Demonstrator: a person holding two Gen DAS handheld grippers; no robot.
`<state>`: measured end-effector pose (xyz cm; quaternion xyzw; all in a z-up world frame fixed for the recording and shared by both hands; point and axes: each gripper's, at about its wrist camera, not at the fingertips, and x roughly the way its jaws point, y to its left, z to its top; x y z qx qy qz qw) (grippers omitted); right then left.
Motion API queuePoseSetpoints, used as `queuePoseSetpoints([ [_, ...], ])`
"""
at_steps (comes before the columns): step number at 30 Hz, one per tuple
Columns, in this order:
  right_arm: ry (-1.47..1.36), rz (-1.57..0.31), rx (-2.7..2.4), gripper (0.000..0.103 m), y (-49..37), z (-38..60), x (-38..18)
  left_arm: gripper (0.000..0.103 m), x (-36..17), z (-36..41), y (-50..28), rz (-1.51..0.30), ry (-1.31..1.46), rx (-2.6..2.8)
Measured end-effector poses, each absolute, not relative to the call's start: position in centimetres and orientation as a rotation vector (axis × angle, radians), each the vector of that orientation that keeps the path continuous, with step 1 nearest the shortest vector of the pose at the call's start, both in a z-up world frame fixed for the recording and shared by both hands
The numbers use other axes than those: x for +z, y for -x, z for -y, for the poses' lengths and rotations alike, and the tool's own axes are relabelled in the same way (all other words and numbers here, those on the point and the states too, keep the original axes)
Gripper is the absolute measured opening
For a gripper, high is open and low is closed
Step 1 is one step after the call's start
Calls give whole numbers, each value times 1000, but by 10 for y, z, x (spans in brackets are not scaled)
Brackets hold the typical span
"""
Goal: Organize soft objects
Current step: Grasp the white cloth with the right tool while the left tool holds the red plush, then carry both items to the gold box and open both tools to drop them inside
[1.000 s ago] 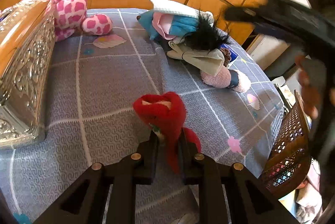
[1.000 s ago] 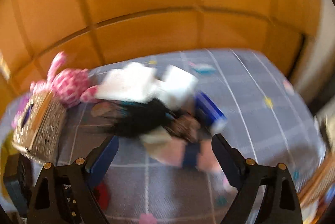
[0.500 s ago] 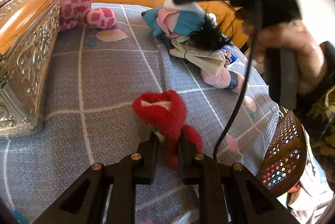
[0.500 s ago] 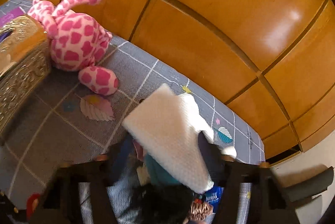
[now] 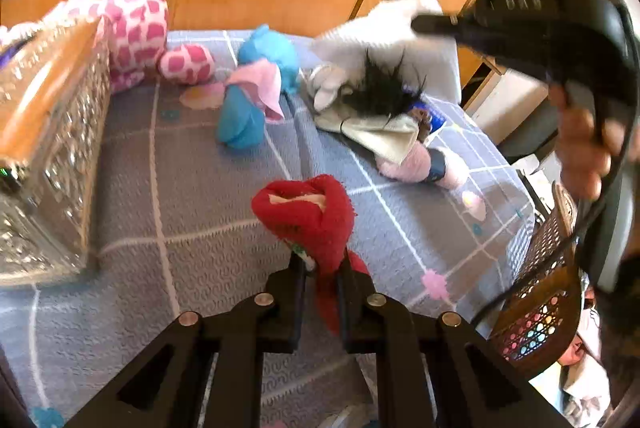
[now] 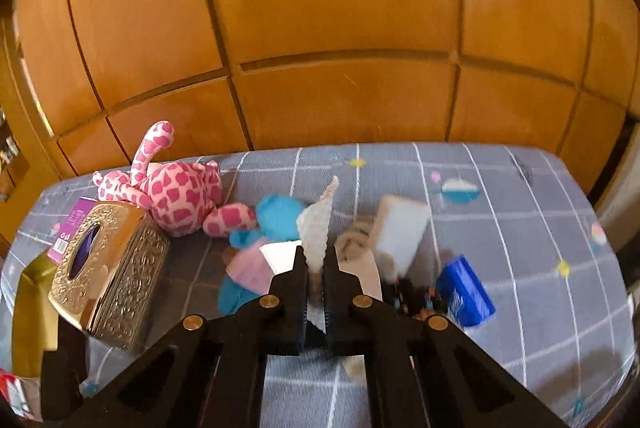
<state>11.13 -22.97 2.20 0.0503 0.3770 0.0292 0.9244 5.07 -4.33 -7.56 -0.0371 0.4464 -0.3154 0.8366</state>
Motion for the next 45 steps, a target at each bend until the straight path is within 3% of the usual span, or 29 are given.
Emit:
queuePoseSetpoints([
  [19, -216, -797, 155, 5, -52, 232, 2, 13, 15, 9, -93, -759, 109, -558],
  [28, -207, -766, 181, 4, -45, 227, 9, 13, 59, -109, -130, -677, 148, -240],
  [35, -203, -739, 220, 4, -47, 217, 21, 13, 48, -217, -93, -694, 174, -24],
  [45, -219, -659, 407, 4, -41, 165, 69, 15, -35, -302, -29, -858, 262, 184],
])
